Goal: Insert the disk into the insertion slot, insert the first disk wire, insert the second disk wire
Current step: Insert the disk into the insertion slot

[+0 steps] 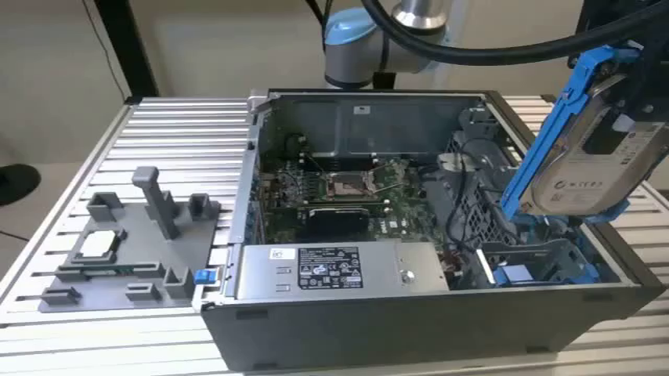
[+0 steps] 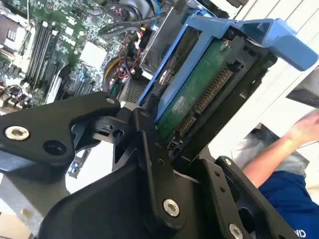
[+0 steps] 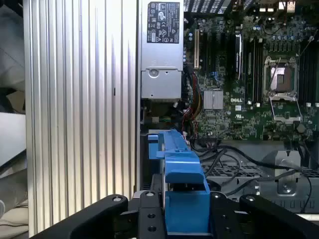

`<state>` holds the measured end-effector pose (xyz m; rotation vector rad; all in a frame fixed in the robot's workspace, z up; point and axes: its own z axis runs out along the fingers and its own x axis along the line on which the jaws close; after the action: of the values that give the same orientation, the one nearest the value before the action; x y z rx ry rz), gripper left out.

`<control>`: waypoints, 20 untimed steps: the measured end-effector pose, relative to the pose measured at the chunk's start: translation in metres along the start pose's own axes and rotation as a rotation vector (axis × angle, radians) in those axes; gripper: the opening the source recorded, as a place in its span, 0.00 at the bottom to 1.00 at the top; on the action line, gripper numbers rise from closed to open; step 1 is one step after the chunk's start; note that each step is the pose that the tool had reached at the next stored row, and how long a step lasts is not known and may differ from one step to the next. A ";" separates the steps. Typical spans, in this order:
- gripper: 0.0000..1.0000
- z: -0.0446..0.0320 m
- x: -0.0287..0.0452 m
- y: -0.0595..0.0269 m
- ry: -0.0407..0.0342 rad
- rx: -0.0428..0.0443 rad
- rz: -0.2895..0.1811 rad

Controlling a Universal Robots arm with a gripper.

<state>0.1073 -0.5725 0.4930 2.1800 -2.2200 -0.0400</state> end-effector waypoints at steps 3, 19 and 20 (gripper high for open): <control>0.00 0.0000 0.0000 0.0000 0.0000 0.0000 0.000; 0.00 0.0067 0.0057 -0.0007 -0.0027 -0.0001 0.000; 0.00 0.0083 0.0063 -0.0009 -0.0038 -0.0001 0.000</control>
<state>0.1077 -0.5788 0.4847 2.1819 -2.2218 -0.0443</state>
